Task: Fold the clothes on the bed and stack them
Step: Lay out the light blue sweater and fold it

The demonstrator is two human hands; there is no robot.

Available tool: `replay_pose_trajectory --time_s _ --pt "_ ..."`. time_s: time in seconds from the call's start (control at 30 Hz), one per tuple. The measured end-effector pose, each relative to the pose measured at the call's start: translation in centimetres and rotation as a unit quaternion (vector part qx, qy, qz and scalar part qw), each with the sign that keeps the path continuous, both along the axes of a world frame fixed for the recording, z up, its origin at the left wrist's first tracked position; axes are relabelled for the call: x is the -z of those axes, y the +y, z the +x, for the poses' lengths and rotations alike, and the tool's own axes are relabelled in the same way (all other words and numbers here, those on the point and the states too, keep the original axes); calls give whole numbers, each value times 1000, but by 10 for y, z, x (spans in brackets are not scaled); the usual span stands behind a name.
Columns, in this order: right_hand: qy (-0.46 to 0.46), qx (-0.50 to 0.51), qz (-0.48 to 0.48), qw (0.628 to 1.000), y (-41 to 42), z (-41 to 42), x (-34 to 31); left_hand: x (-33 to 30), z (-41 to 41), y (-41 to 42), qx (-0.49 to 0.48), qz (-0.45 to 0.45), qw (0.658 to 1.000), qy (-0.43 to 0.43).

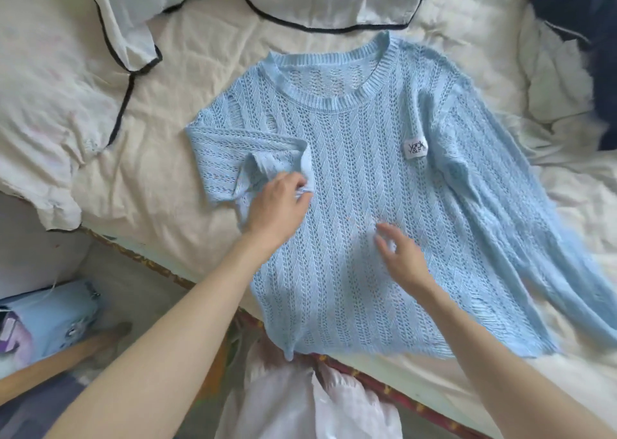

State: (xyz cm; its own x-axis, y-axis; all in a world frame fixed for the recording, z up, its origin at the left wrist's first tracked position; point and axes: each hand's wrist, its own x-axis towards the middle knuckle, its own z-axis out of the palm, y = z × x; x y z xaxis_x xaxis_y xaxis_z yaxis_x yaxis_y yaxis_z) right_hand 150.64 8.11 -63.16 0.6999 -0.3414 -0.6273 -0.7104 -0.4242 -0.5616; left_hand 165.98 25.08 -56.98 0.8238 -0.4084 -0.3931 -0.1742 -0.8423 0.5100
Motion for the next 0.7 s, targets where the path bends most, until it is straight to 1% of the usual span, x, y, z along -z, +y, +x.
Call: replay_pose_trajectory --time_s 0.03,0.07,0.1,0.13,0.17,0.2,0.23,0.27,0.33,0.4,0.43,0.47,0.53,0.6,0.67,0.7 --pt "-8 100 53 994 -6 0 -5 -4 -7 -20 8 -37 999 22" --pt "-12 196 111 974 -11 1 -10 -5 -14 -40 19 -67 996 59" --pt "-13 269 158 950 -17 1 -14 -5 -20 -59 38 -85 990 110" --pt "-10 309 186 933 -24 2 -17 -3 -25 -75 64 -87 979 171" --pt "-5 326 203 923 -31 2 -17 2 -31 -88 92 -71 968 224" --pt "0 333 219 917 -38 2 -16 8 -36 -96 114 -47 959 255" --pt "9 330 233 915 -45 3 -13 16 -41 -97 124 -28 958 259" --pt "23 320 239 916 -50 5 -10 22 -43 -93 119 -19 962 244" --pt "51 296 222 927 -57 10 -3 32 -45 -75 101 0 983 155" --pt "65 271 175 944 -59 16 4 41 -41 -51 115 61 990 57" --pt "62 253 145 955 -57 18 7 45 -39 -40 130 100 986 33" --pt "48 220 104 969 -56 18 9 49 -37 -31 145 135 980 27" --pt "2 97 -4 995 -51 17 12 54 -36 -21 166 178 969 43" --pt "-27 -19 -112 993 -49 14 14 57 -38 -23 178 194 963 61" --pt "-31 -68 -195 978 -56 15 12 60 -39 -30 172 195 963 70" --pt "-41 -75 -201 976 -61 16 10 61 -40 -34 166 196 964 68"
